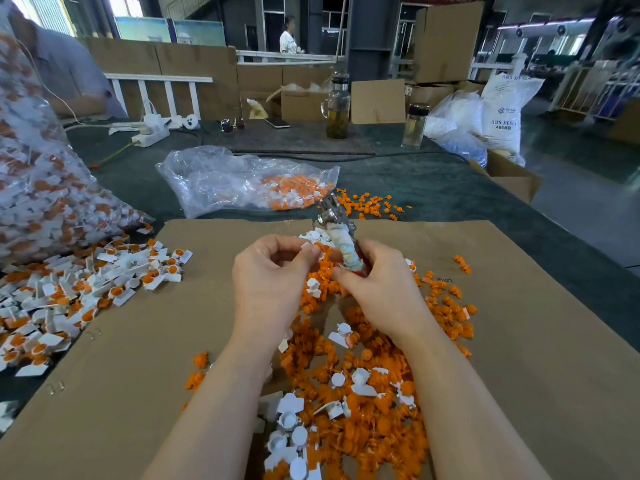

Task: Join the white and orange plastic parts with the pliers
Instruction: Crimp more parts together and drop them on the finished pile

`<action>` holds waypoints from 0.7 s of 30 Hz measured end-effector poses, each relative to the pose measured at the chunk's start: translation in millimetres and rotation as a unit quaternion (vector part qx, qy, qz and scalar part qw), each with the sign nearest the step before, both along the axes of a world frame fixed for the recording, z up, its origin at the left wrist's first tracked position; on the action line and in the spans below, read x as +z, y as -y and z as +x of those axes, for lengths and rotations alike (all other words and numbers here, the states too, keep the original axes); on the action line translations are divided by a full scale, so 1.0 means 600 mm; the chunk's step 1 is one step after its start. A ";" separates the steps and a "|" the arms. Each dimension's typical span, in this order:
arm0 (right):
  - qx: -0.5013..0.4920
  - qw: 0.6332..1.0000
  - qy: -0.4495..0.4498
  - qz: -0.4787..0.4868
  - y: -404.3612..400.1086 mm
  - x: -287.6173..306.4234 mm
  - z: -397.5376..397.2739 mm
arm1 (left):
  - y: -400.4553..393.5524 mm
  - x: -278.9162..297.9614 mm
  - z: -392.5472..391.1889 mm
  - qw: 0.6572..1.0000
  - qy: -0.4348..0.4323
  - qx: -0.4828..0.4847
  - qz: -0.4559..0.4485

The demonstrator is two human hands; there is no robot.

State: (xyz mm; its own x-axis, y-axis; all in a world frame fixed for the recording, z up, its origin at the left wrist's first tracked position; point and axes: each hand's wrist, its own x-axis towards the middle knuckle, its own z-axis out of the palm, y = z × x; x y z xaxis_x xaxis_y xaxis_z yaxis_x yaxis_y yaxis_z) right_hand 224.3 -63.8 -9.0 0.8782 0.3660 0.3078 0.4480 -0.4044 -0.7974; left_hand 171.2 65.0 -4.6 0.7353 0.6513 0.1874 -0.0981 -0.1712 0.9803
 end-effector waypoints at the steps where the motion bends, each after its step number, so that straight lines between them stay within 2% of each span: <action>1: 0.012 1.000 -0.014 -0.005 0.005 0.002 0.001 | -0.001 0.001 -0.001 1.000 0.007 -0.003 -0.006; 9: 0.118 0.985 -0.097 -0.081 0.025 0.010 0.004 | -0.014 0.006 -0.008 0.997 0.063 -0.020 -0.036; 21: 0.157 0.979 -0.096 -0.087 0.025 0.011 0.000 | -0.014 0.011 -0.013 0.995 0.077 -0.054 -0.038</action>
State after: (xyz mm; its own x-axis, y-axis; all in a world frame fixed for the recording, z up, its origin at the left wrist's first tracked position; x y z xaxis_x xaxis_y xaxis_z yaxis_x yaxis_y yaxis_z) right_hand 224.4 -78.6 -2.6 0.7489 0.6602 0.0573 0.4218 -0.4082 -0.8096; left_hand 163.6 73.6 1.9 0.7683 0.5866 0.2563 -0.2616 -0.0777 0.9621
